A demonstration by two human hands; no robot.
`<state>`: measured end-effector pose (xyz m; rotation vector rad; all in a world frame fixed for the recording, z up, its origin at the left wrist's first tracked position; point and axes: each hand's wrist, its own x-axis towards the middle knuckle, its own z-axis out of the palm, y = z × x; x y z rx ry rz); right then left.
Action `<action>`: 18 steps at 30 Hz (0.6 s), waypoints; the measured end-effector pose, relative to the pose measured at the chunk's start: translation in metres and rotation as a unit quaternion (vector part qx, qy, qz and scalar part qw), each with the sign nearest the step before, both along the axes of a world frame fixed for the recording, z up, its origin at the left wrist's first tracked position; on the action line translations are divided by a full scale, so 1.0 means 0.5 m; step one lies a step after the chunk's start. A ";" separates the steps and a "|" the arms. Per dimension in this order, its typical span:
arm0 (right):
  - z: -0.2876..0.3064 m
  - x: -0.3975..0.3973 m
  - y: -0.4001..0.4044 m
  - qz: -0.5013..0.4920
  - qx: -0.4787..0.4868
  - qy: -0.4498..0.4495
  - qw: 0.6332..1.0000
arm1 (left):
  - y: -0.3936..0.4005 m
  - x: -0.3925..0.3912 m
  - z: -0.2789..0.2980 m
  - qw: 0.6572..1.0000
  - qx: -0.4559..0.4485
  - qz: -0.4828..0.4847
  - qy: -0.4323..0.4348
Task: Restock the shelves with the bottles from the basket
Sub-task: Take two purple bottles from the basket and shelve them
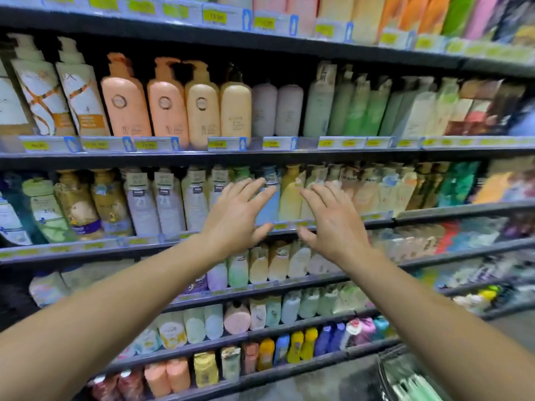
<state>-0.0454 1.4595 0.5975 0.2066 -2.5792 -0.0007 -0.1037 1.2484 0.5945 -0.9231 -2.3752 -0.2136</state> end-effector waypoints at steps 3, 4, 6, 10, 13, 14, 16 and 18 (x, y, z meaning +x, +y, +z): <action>-0.059 0.080 0.129 -0.011 0.008 -0.016 1.000 | 0.132 0.067 -0.052 0.999 -0.002 -0.019 -0.032; -0.080 0.106 0.174 -0.016 0.012 -0.026 0.999 | 0.176 0.088 -0.072 0.999 -0.006 -0.026 -0.042; -0.122 0.158 0.262 -0.029 0.014 -0.061 0.998 | 0.266 0.129 -0.114 0.997 -0.016 -0.047 -0.059; -0.197 0.255 0.418 -0.065 0.013 -0.119 0.991 | 0.430 0.197 -0.196 0.990 -0.030 -0.081 -0.111; -0.254 0.315 0.520 -0.087 -0.005 -0.152 0.985 | 0.530 0.232 -0.253 0.983 -0.041 -0.111 -0.138; -0.274 0.331 0.552 -0.095 -0.013 -0.162 0.982 | 0.560 0.240 -0.270 0.980 -0.044 -0.124 -0.147; -0.318 0.356 0.612 -0.107 -0.030 -0.178 0.978 | 0.618 0.248 -0.306 0.975 -0.044 -0.142 -0.164; -0.363 0.370 0.669 -0.122 -0.036 -0.201 0.971 | 0.672 0.246 -0.344 0.970 -0.040 -0.152 -0.186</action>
